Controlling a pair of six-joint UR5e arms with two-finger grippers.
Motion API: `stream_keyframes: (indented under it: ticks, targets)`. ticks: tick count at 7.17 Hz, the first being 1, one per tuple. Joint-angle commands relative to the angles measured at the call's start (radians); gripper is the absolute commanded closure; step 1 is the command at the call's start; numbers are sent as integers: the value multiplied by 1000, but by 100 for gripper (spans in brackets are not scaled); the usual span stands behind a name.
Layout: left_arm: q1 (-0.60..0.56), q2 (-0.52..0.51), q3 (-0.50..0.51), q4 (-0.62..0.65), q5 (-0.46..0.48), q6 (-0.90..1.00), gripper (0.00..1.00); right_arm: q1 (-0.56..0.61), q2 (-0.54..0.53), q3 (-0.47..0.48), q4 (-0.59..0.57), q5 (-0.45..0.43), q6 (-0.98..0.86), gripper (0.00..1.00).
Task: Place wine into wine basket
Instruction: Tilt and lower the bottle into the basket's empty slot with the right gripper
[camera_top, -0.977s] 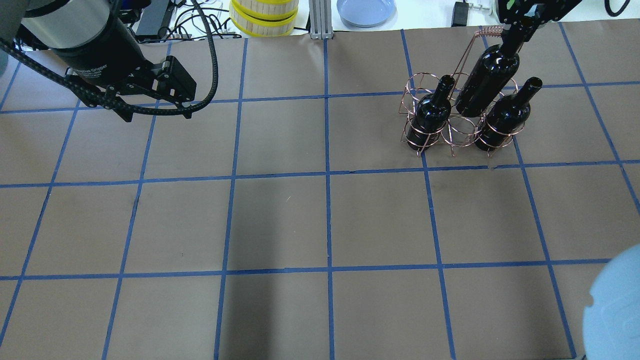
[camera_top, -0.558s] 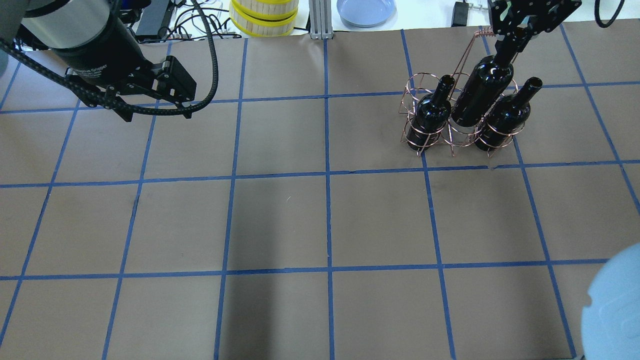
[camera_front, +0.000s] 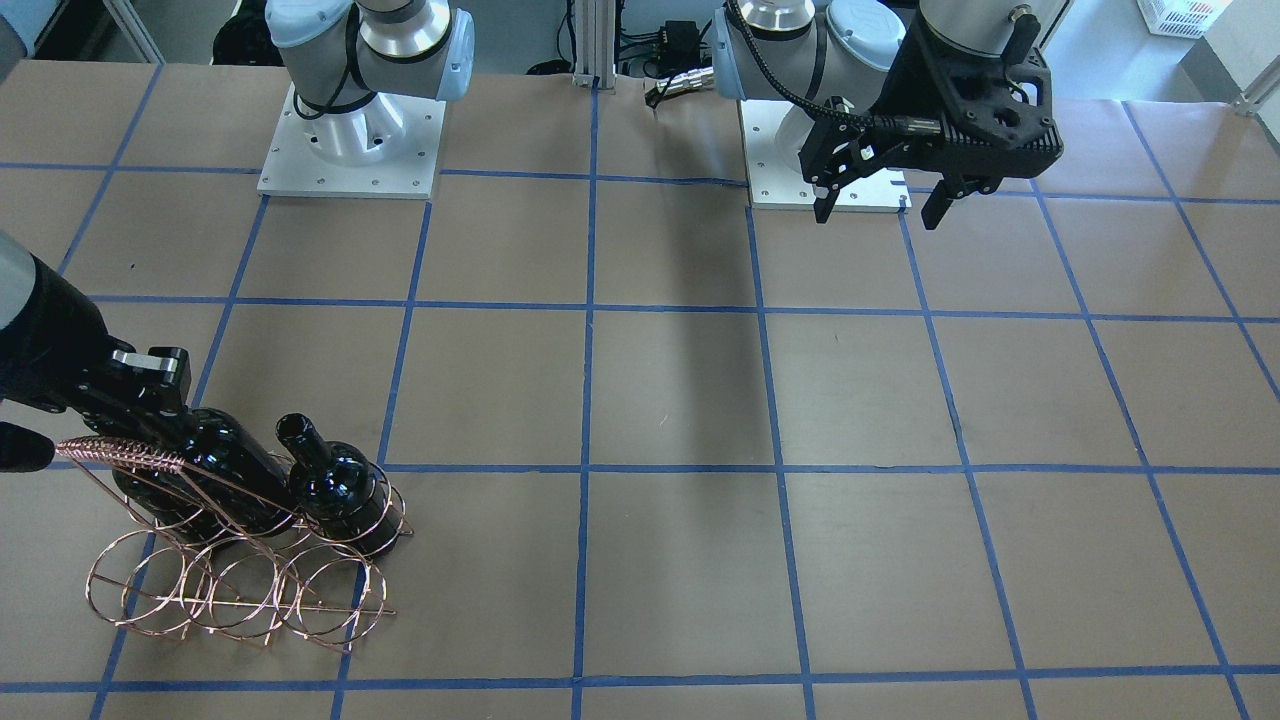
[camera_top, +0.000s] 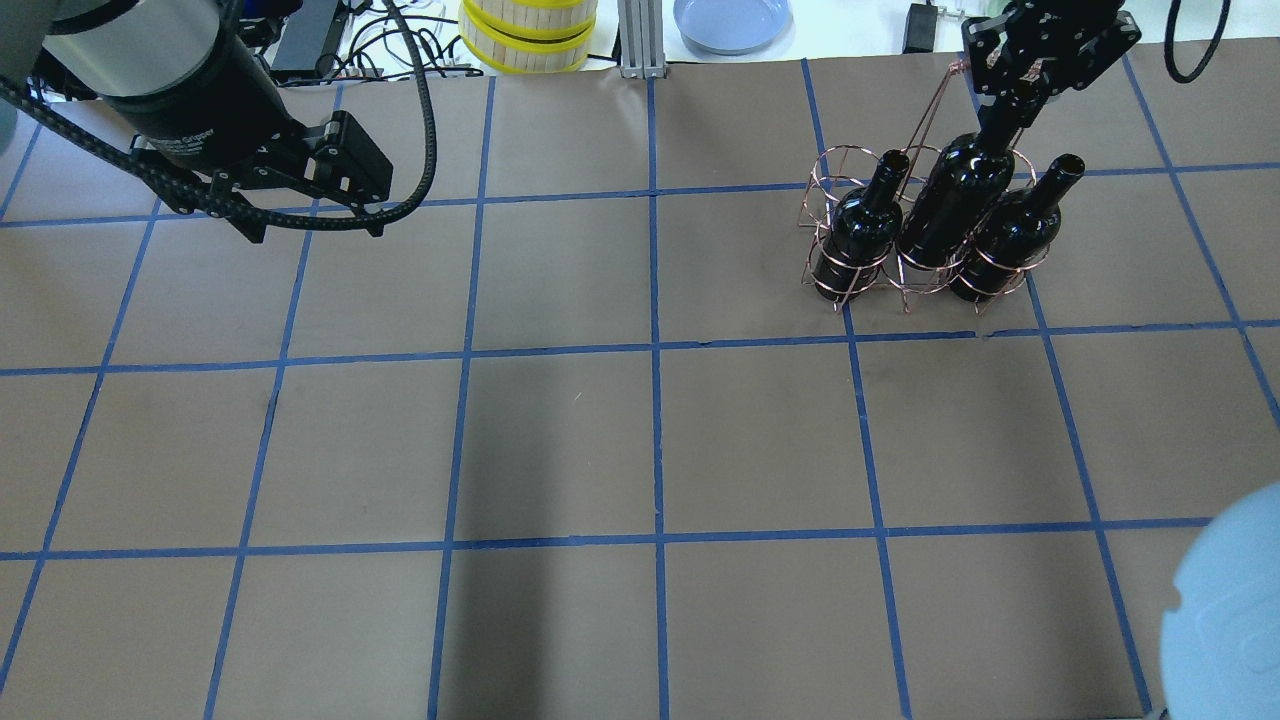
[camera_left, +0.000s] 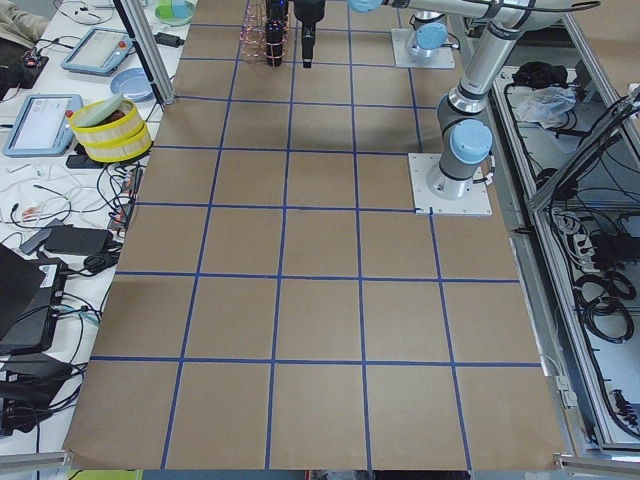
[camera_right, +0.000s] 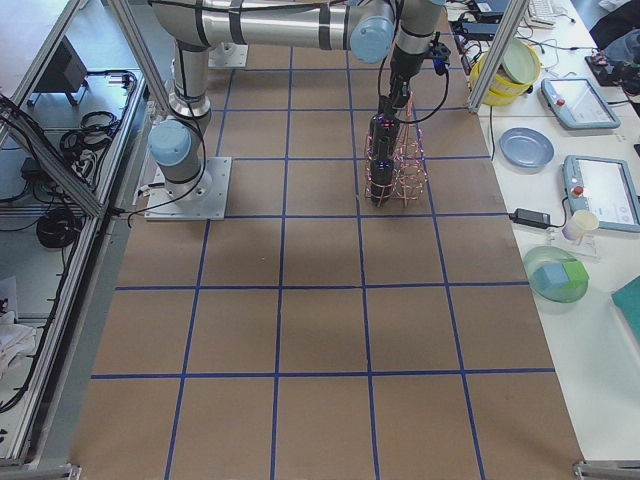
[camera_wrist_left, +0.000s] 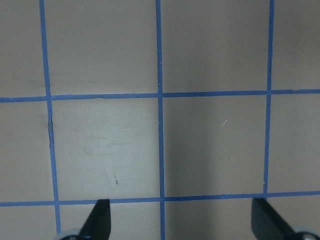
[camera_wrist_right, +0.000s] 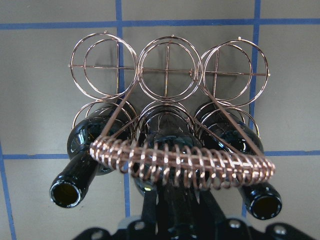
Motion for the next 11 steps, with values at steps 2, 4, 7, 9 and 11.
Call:
stream_keyframes:
  ticks: [2,4,7,9,11]
  targets:
    - [0,0,0,1,0,0,0,0,12,69,-77,-1,0,92]
    - [0,0,0,1,0,0,0,0,12,86,-92,-9,-5,92]
    - [0,0,0,-1,0,0,0,0,13,97,-127,-7,-3,13]
    - [0,0,0,-1,0,0,0,0,-2,94,-127,-16,0,0]
    - [0,0,0,-1,0,0,0,0,-80,94,-112,-16,0,0]
